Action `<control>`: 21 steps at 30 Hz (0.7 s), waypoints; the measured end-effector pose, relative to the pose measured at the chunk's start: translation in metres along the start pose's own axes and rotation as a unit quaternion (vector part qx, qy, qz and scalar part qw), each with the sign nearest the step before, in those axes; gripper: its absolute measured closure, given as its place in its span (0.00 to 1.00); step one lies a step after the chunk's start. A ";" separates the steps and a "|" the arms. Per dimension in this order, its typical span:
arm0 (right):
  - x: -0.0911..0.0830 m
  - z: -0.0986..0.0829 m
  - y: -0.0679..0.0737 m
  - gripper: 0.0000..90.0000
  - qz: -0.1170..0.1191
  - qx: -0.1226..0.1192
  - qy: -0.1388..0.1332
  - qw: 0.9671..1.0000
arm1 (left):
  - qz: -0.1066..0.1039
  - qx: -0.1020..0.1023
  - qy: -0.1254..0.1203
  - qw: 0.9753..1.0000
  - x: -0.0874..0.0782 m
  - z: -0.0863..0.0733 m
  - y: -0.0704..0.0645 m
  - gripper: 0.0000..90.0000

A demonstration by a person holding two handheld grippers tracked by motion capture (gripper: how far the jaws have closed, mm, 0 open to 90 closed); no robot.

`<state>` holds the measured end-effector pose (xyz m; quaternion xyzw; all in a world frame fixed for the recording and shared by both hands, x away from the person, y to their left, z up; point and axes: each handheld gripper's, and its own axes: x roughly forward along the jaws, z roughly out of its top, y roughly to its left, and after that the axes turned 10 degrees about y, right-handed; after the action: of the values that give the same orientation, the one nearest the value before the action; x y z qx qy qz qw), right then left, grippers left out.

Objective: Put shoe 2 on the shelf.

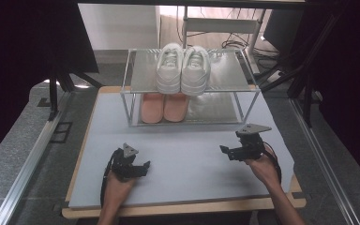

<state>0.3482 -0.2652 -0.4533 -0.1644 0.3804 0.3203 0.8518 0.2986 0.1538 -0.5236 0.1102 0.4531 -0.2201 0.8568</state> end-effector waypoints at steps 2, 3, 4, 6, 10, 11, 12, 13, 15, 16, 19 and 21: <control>0.004 -0.008 0.000 0.13 0.005 0.005 0.007 1.000 | -0.001 -0.002 -0.001 1.000 0.000 0.000 0.000 0.19; 0.005 -0.012 0.001 0.13 0.003 0.007 0.008 1.000 | -0.001 -0.002 -0.001 1.000 0.000 0.000 0.000 0.19; 0.007 -0.015 0.001 0.13 0.003 0.008 0.010 1.000 | -0.001 -0.002 -0.001 1.000 0.000 0.000 0.000 0.19; 0.010 -0.021 0.001 0.13 0.003 0.013 0.013 1.000 | -0.001 -0.002 0.000 1.000 0.000 0.000 0.000 0.19; 0.016 -0.032 0.001 0.13 0.002 0.020 0.020 1.000 | -0.001 -0.002 -0.001 1.000 0.000 0.000 0.000 0.19; 0.018 -0.035 0.001 0.13 0.000 0.021 0.022 1.000 | -0.001 -0.002 -0.001 1.000 0.000 0.000 0.000 0.19; 0.019 -0.037 0.001 0.13 0.000 0.020 0.023 1.000 | -0.001 -0.001 -0.001 1.000 0.000 0.000 0.000 0.19; 0.021 -0.039 0.002 0.13 -0.001 0.021 0.025 0.999 | -0.001 -0.002 -0.001 1.000 0.000 0.000 0.000 0.19; 0.024 -0.042 0.002 0.13 -0.002 0.022 0.026 0.999 | -0.001 -0.001 -0.001 1.000 0.000 0.000 0.000 0.19; 0.026 -0.045 0.003 0.13 -0.002 0.024 0.027 0.999 | -0.001 -0.001 -0.001 1.000 0.000 0.000 0.000 0.19; 0.032 -0.051 0.003 0.13 -0.001 0.028 0.031 0.999 | -0.001 -0.001 -0.001 1.000 0.000 0.000 0.000 0.19; 0.035 -0.054 0.004 0.13 0.000 0.028 0.037 0.999 | -0.001 -0.001 -0.001 1.000 0.000 0.000 0.000 0.19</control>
<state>0.3338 -0.2756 -0.5158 -0.1525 0.4202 0.3032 0.8416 0.2987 0.1537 -0.5237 0.1086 0.4525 -0.2201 0.8574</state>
